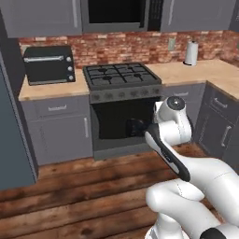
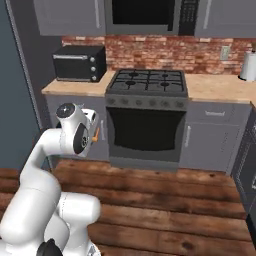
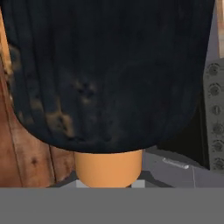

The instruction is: Restock the sink supplies by placing the sponge and soap dispenser on the counter and next to the sink. Make sure the soap dispenser is upright.

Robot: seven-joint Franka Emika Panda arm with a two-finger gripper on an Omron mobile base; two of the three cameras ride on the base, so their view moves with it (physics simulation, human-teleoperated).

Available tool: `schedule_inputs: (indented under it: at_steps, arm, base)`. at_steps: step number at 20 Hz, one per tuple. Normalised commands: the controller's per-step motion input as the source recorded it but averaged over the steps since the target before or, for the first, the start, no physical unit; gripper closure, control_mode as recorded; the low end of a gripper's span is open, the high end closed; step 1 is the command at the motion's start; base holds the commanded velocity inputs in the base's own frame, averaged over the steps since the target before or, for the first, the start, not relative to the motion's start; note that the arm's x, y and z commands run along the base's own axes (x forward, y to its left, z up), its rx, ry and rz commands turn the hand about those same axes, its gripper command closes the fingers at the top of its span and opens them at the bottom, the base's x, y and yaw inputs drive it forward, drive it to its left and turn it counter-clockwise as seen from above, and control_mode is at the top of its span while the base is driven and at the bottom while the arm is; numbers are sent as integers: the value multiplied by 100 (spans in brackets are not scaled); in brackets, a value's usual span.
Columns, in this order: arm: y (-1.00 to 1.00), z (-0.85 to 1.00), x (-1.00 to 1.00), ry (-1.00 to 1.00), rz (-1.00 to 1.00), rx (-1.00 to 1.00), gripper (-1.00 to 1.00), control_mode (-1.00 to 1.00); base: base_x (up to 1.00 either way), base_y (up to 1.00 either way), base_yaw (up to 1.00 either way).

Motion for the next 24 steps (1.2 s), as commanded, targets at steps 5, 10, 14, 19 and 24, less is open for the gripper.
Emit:
schedule_inputs:
  at_steps: [5,10,14,19,24]
  arm:
    - [0,0,0,0,0,0,100,100]
    - [0,0,0,0,0,0,100,100]
    - [0,0,0,0,0,0,100,100]
    - [0,0,0,0,0,0,100,100]
    - [0,0,0,0,0,0,100,100]
  base:
    - [41,0,-55]
    - [41,0,-54]
    - [37,0,-53]
    - [35,0,-50]
    - [33,0,-47]
